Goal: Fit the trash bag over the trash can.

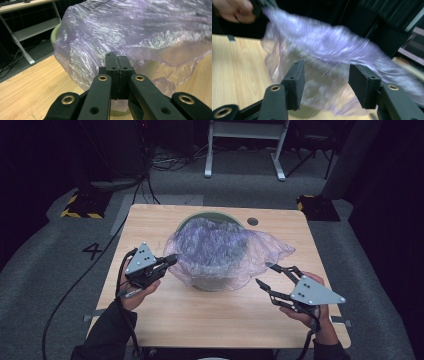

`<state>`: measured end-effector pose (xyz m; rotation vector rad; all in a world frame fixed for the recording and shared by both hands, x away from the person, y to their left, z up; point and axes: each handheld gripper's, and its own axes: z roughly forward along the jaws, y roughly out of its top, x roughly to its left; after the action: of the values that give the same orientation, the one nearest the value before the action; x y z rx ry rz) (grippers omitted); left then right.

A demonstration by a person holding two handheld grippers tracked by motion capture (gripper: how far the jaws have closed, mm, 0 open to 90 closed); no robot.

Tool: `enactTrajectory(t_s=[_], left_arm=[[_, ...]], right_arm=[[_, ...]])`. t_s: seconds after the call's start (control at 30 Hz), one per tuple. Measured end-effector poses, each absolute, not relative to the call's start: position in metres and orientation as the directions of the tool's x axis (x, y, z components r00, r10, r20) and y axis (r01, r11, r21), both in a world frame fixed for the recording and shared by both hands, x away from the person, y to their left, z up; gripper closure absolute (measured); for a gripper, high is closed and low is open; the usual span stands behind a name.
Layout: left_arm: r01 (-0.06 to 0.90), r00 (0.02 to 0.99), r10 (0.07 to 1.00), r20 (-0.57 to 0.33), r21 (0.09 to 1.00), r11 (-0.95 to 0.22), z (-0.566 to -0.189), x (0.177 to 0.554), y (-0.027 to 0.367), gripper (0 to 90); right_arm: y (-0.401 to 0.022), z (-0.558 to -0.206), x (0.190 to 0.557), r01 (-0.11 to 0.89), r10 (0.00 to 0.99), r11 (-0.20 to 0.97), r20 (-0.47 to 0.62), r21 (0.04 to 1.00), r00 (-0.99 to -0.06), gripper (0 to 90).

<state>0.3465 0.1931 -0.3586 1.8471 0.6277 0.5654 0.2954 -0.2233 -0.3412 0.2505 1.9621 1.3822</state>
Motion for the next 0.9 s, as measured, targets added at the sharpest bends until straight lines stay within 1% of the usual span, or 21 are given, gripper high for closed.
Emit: enactTrajectory(t_s=[0.03,0.1,0.2,0.27,0.33,0.37,0.53,0.63,0.7,0.77,0.83,0.9], left_arm=[[0.157,0.748,0.657,0.089,0.939,-0.305,-0.359,0.347,0.194,89.5],[0.156,0.745,0.661,0.094,0.938,-0.31,-0.358,0.35,0.194,89.5],[0.162,0.74,0.666,0.09,0.938,-0.306,-0.358,0.355,0.195,89.4],[0.162,0.739,0.667,0.095,0.936,-0.313,-0.358,0.359,0.195,89.4],[0.172,0.734,0.673,0.093,0.933,-0.315,-0.358,0.364,0.195,89.3],[0.176,0.732,0.675,0.091,0.932,-0.317,-0.358,0.367,0.195,89.2],[0.186,0.725,0.684,0.08,0.934,-0.306,-0.358,0.374,0.196,88.9],[0.192,0.724,0.686,0.075,0.933,-0.304,-0.358,0.375,0.197,88.7],[0.188,0.725,0.684,0.084,0.931,-0.313,-0.358,0.374,0.196,88.6],[0.187,0.727,0.68,0.09,0.928,-0.323,-0.356,0.375,0.196,88.2],[0.185,0.728,0.679,0.095,0.926,-0.328,-0.355,0.376,0.196,87.6],[0.188,0.73,0.677,0.091,0.927,-0.326,-0.354,0.378,0.197,87.2]], right_arm=[[-0.225,-0.337,0.292,-0.257,0.532,0.406,-0.456,0.877,-0.713,45.0],[-0.225,-0.332,0.287,-0.304,0.551,0.428,-0.512,0.851,-0.659,39.4],[-0.222,-0.328,0.286,-0.359,0.547,0.45,-0.57,0.818,-0.613,35.6],[-0.218,-0.327,0.289,-0.372,0.54,0.483,-0.605,0.792,-0.585,32.2],[-0.214,-0.325,0.293,-0.373,0.549,0.522,-0.636,0.768,-0.542,31.5],[-0.213,-0.324,0.295,-0.379,0.549,0.524,-0.643,0.762,-0.534,31.4],[-0.213,-0.315,0.293,-0.416,0.555,0.452,-0.614,0.789,-0.561,35.9],[-0.214,-0.315,0.289,-0.416,0.57,0.431,-0.599,0.801,-0.562,35.9],[-0.212,-0.315,0.288,-0.418,0.572,0.457,-0.619,0.785,-0.538,33.7],[-0.207,-0.314,0.288,-0.414,0.575,0.5,-0.649,0.761,-0.497,28.1],[-0.202,-0.311,0.292,-0.392,0.592,0.528,-0.657,0.754,-0.466,26.6],[-0.201,-0.307,0.296,-0.39,0.604,0.527,-0.656,0.755,-0.453,26.0]])
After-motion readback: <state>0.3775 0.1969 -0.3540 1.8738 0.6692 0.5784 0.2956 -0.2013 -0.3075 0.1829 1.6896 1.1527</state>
